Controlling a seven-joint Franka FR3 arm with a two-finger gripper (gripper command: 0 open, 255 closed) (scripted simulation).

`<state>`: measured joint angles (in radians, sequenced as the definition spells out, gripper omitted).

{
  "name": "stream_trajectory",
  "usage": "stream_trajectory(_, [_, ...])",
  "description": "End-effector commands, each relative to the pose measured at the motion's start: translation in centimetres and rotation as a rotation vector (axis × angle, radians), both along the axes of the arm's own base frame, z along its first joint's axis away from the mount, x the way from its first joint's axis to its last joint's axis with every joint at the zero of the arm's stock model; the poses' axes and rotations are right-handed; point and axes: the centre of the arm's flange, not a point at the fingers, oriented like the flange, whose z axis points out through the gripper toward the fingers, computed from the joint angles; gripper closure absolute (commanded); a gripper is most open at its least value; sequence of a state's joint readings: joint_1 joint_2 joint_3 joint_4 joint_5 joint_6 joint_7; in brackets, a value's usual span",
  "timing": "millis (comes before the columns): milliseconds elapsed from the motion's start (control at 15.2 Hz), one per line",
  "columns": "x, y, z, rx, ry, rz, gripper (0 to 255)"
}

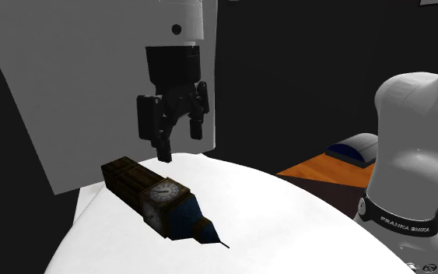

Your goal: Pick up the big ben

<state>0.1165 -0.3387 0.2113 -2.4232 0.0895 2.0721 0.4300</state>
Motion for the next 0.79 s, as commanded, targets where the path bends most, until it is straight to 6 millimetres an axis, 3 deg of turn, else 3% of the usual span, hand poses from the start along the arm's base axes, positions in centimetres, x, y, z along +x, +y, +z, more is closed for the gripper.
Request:
stream_trajectory(0, [1.2, 1.9, -2.0, 0.008, 0.002, -0.005, 0])
stream_trajectory(198, [2.6, 4.4, -4.5, 0.018, 0.007, -0.011, 0])
stream_trajectory(726, [2.6, 4.4, -8.5, 0.018, 0.007, -0.011, 0])
